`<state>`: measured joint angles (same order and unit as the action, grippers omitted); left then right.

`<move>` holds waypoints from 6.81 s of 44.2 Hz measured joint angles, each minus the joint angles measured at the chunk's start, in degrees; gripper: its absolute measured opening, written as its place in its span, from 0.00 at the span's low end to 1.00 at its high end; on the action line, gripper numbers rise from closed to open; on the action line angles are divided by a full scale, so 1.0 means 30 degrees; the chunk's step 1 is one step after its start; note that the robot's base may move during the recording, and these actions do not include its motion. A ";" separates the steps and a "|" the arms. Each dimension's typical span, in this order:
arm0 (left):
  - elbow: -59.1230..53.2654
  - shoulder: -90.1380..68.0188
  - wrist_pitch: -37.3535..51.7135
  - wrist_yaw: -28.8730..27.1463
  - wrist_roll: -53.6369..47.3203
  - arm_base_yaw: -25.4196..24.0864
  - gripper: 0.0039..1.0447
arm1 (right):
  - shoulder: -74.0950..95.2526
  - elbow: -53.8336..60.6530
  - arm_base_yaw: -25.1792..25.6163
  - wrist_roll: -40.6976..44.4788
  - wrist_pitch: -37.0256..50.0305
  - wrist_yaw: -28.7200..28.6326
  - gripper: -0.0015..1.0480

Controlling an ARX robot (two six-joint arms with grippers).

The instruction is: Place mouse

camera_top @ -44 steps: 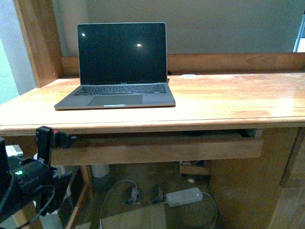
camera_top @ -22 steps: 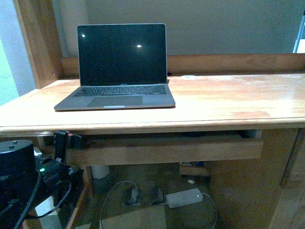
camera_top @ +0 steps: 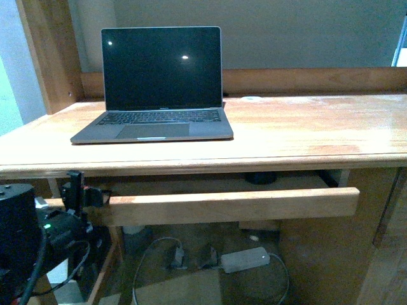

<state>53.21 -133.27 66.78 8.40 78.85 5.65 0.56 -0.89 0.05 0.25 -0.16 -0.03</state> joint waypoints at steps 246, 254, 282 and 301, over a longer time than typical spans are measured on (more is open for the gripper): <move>-1.7558 4.4377 -2.2323 -0.2827 -2.6010 -0.1916 0.94 | 3.7419 -1.7894 -0.6827 -0.5144 0.9085 0.3213 0.94; -1.7558 4.4377 -2.2323 -0.2827 -2.6010 -0.1916 0.94 | 3.8483 -1.8775 -0.6841 -0.4743 0.8466 0.3249 0.94; -1.7558 4.4377 -2.2323 -0.2827 -2.6010 -0.1916 0.94 | 3.6275 -1.6808 -0.7351 -0.4204 0.9347 0.3366 0.61; -1.7558 4.4377 -2.2323 -0.2827 -2.6010 -0.1916 0.94 | 3.0658 -1.2065 -0.7198 -0.4335 1.0841 0.3271 0.60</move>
<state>0.54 -0.14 -0.19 -0.08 0.82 -0.10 92.53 -37.08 -21.54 -12.75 32.36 9.78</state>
